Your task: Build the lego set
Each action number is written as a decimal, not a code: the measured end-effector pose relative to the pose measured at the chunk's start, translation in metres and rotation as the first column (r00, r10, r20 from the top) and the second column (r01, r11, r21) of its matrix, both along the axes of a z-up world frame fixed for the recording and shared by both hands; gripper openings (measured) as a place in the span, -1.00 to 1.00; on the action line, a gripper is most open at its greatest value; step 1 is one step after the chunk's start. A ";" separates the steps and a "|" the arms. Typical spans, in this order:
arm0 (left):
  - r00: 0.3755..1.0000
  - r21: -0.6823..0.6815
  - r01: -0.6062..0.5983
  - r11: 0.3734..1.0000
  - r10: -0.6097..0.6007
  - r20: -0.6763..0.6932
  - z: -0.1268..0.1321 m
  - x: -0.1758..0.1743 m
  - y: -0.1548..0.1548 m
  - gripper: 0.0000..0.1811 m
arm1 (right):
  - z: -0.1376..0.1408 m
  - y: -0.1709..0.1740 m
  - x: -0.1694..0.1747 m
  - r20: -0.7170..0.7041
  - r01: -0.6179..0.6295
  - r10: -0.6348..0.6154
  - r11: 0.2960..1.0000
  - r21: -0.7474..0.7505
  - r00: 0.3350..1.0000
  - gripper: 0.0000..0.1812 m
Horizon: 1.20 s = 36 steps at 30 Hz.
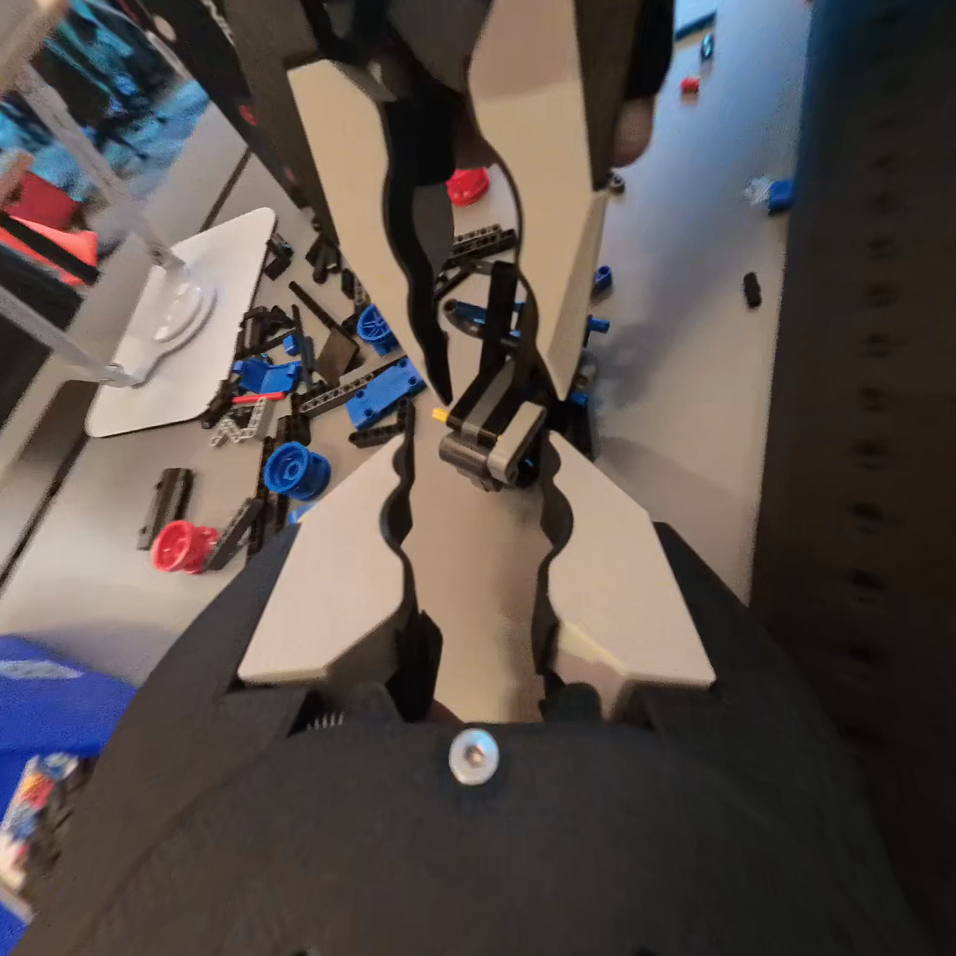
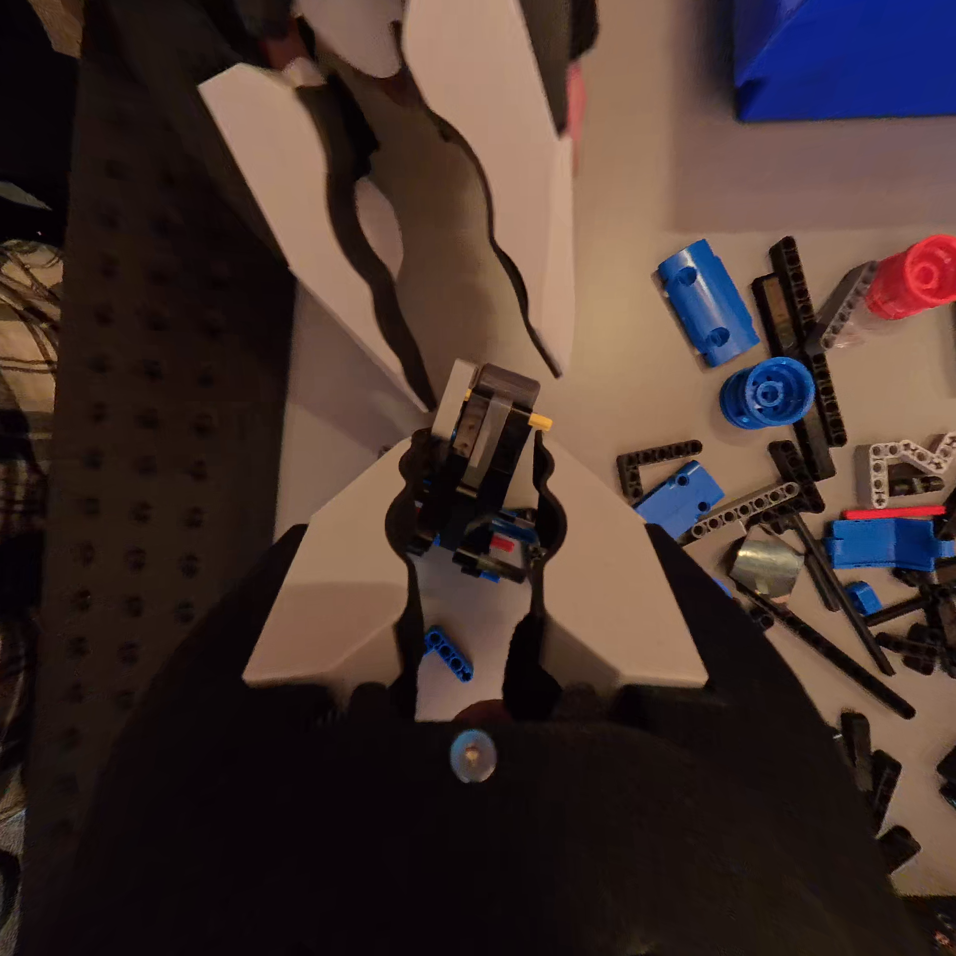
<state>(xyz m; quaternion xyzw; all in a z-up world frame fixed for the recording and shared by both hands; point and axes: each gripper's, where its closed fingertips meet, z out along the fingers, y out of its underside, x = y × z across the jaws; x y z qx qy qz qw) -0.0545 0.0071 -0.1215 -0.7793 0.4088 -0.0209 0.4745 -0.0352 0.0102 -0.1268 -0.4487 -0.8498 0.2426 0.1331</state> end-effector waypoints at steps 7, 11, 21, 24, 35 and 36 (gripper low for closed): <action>0.996 -0.071 0.052 0.996 -0.047 0.072 -0.008 0.010 0.005 -0.58 | -0.003 -0.002 -0.001 0.040 0.026 -0.025 0.999 -0.028 0.999 -0.59; 0.995 -0.075 0.050 0.996 -0.044 0.092 -0.008 0.010 0.005 -0.59 | -0.003 -0.001 -0.001 0.043 0.011 -0.011 1.000 -0.006 0.999 -0.62; 0.995 -0.078 0.049 0.996 -0.042 0.088 -0.009 0.009 0.005 -0.62 | -0.003 -0.001 -0.003 0.049 0.013 -0.011 1.000 -0.029 0.999 -0.64; 0.995 -0.059 0.042 0.997 -0.036 0.095 -0.005 0.005 0.002 -0.62 | 0.008 -0.001 -0.008 -0.014 0.017 -0.017 0.999 -0.039 1.000 -0.48; 0.998 -0.078 -0.055 0.995 0.057 0.023 -0.008 -0.032 0.004 -0.54 | 0.020 0.004 0.007 -0.069 0.045 -0.063 0.971 -0.233 0.996 -0.43; 0.997 -0.076 -0.076 0.994 0.077 0.007 -0.008 -0.035 0.004 -0.58 | 0.023 0.002 0.007 -0.077 0.043 -0.065 0.963 -0.267 0.995 -0.44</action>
